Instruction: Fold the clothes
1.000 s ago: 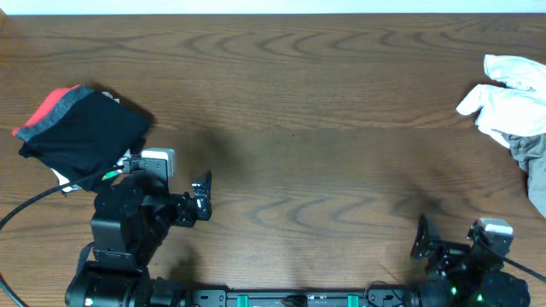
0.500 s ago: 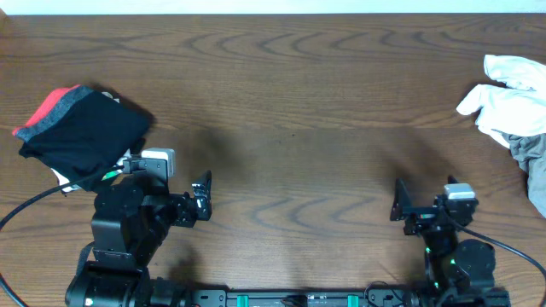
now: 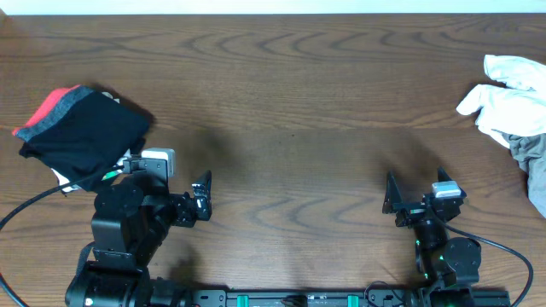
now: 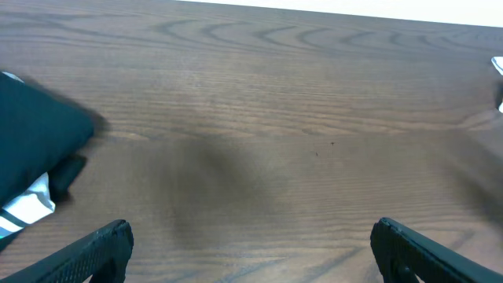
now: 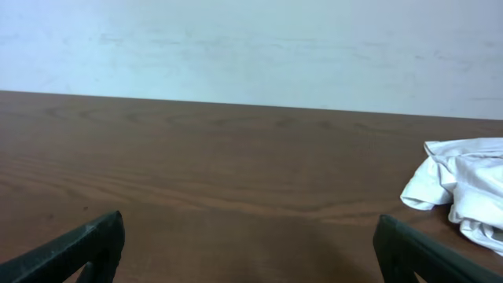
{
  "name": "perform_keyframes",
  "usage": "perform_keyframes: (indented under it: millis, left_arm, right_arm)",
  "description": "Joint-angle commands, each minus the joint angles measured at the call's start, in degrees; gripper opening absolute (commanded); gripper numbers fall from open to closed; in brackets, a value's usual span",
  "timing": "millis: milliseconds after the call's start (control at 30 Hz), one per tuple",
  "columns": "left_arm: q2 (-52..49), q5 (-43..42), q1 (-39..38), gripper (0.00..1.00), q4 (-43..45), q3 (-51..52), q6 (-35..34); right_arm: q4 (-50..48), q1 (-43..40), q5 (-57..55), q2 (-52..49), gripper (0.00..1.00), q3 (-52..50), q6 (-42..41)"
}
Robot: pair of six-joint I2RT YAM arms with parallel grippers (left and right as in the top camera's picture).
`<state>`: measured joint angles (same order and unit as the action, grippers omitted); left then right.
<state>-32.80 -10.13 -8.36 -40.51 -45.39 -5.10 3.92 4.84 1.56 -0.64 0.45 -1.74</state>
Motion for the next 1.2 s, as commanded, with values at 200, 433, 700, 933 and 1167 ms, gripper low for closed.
perform_keyframes:
  millis: [200,433,700,933,1167]
  left_arm:
    - [0.2,-0.1,-0.1,0.98,0.0,0.2,0.3]
    - [0.2,-0.1,-0.1,0.98,0.0,0.2,0.3]
    - [0.2,-0.1,-0.1,0.98,0.0,0.2,0.3]
    - [0.2,-0.1,-0.1,0.98,0.0,0.2,0.3]
    - [0.9,-0.1,-0.1,0.98,-0.2,0.2,0.3]
  right_arm:
    - [0.2,0.8,0.4,0.4,0.99,-0.2,1.4]
    - [0.2,0.8,0.4,0.4,0.99,-0.2,1.4]
    - [0.2,0.8,0.4,0.4,0.99,-0.1,1.4]
    - [0.2,0.8,0.4,0.4,0.99,-0.1,1.4]
    - [0.2,0.8,0.4,0.4,0.99,-0.1,1.4]
